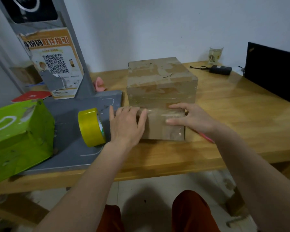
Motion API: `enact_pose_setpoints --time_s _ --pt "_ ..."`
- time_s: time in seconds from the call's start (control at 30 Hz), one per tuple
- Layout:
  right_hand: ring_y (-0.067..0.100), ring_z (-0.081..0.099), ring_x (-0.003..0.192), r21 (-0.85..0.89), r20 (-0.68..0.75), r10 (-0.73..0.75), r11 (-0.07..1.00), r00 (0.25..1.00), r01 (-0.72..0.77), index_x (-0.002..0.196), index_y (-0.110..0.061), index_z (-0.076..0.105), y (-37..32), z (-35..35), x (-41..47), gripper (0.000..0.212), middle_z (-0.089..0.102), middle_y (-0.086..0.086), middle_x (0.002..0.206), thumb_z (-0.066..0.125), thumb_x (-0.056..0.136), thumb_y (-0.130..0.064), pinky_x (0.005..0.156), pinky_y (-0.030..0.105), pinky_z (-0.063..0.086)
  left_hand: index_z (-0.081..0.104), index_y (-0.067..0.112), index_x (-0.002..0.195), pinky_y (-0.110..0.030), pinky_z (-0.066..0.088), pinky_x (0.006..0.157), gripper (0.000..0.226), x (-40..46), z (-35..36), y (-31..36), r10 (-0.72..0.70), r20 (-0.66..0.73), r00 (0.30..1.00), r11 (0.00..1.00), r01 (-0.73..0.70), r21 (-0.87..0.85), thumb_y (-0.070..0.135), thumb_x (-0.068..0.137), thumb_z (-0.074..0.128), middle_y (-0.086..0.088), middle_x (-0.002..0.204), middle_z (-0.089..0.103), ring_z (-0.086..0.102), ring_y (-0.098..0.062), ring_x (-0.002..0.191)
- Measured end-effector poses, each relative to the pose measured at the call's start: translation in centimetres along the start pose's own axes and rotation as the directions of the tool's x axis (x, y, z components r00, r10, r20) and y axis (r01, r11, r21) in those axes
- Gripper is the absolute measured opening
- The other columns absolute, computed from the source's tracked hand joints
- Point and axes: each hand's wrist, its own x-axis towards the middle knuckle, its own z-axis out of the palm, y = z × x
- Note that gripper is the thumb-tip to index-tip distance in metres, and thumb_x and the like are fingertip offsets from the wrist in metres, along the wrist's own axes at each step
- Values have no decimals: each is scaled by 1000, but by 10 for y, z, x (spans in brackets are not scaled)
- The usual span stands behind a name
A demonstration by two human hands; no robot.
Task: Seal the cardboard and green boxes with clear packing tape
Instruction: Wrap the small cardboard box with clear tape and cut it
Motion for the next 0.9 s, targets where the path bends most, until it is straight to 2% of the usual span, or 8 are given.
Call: enact_pose_setpoints --time_s 0.1,0.2,0.27,0.33,0.4,0.47,0.67,0.9 --pt "13 68 89 223 67 77 971 995 -90 106 -16 68 -12 -23 0 52 71 1 100 57 79 -60 81 29 50 66 21 115 -40 34 104 62 5 -30 11 78 -61 995 997 -79 -10 60 97 21 -1 106 69 59 -22 103" --pt "22 66 95 144 101 314 934 944 -327 109 -14 65 -8 -26 6 59 70 5 105 46 87 -65 85 35 50 46 25 139 -42 37 103 79 1 -37 23 131 287 949 991 -135 -5 76 88 16 -2 130 58 51 -22 119" --pt "22 59 99 -55 -58 368 927 928 -371 114 -11 61 -5 -18 10 56 65 7 115 39 96 -59 86 35 44 24 28 153 -45 26 113 98 0 -34 29 129 459 879 982 -177 63 86 75 8 -3 150 42 37 -25 137" --pt "26 49 120 -431 -289 174 854 941 -290 130 -12 52 -6 -11 13 55 53 8 136 30 100 -53 97 39 40 12 31 155 -47 19 117 112 9 -33 30 102 539 836 982 -170 79 93 63 9 -3 158 29 26 -28 144" --pt "26 22 144 -740 -179 -15 661 984 -125 146 -14 35 -14 3 13 65 28 7 156 17 99 -55 116 44 24 6 32 156 -47 16 118 121 19 -33 30 80 606 792 985 -156 74 97 56 20 -2 162 21 20 -28 147" --pt "24 6 149 -805 -21 31 592 999 -35 152 -9 20 -20 18 17 75 11 9 162 6 97 -58 121 42 10 2 30 157 -46 12 120 123 24 -31 30 84 637 766 978 -187 96 96 59 36 0 164 13 13 -25 150" --pt "20 -3 150 -712 184 39 694 982 106 155 -11 5 -39 43 40 58 -2 10 163 7 104 -37 122 37 3 1 22 158 -41 6 124 139 30 -17 30 137 619 773 982 -190 19 93 51 55 2 165 2 2 -19 151" --pt "19 -3 150 -794 61 75 607 995 3 154 -11 4 -26 14 15 104 -1 7 162 -3 75 -78 122 39 4 -6 14 156 -39 4 122 143 18 -29 1 37 579 815 987 -119 104 90 53 57 -4 165 -5 -3 -22 152"
